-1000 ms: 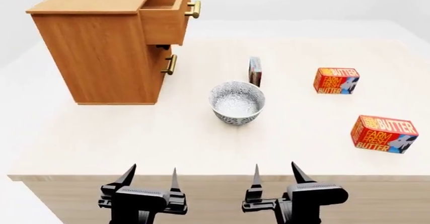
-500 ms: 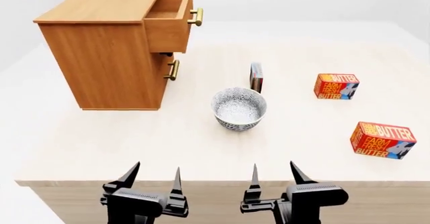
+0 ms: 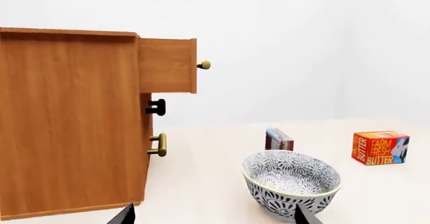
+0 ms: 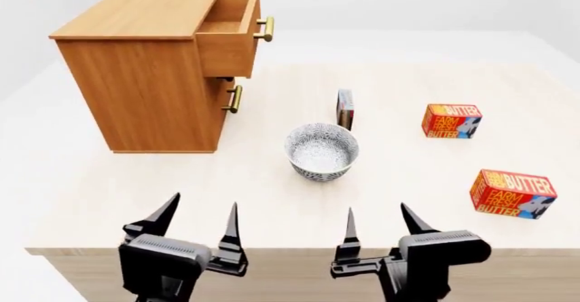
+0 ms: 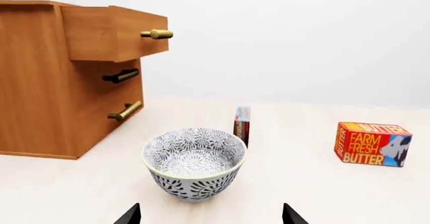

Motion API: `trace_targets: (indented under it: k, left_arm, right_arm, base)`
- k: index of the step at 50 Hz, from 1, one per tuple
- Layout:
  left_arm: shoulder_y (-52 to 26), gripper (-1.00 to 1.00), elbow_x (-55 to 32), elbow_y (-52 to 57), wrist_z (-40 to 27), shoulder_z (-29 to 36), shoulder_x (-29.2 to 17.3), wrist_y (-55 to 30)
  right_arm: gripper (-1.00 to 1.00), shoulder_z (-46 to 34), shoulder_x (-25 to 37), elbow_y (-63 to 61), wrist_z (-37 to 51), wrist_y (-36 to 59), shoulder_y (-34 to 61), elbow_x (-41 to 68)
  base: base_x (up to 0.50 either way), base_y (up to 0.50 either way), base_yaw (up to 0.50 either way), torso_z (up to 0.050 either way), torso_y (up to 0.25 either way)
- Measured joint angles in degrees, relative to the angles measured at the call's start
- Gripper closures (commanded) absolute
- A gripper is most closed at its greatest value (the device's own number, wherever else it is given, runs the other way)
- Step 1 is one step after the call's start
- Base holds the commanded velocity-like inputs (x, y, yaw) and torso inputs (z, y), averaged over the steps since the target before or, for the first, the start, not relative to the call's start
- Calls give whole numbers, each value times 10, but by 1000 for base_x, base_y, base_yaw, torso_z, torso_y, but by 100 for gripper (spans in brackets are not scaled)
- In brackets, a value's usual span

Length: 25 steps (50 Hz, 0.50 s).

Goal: Put the chocolate pudding in the top drawer of the cabinet and close it.

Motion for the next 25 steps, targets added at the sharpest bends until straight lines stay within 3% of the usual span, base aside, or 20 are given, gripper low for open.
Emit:
trace_targets:
  k: [12,25]
  left_arm:
    - [-64,-100,-62,115,4,-12,-58,-142]
    - [-222,-100,-168,178,-2,-42,-119,-356]
  right_arm:
    - [-100,37,49,-164,8,205,53,57]
    - [-100,123,78,-235,6,518,257,184]
  base:
    - [0,0,0,50,46]
    - [0,0,0,50,46]
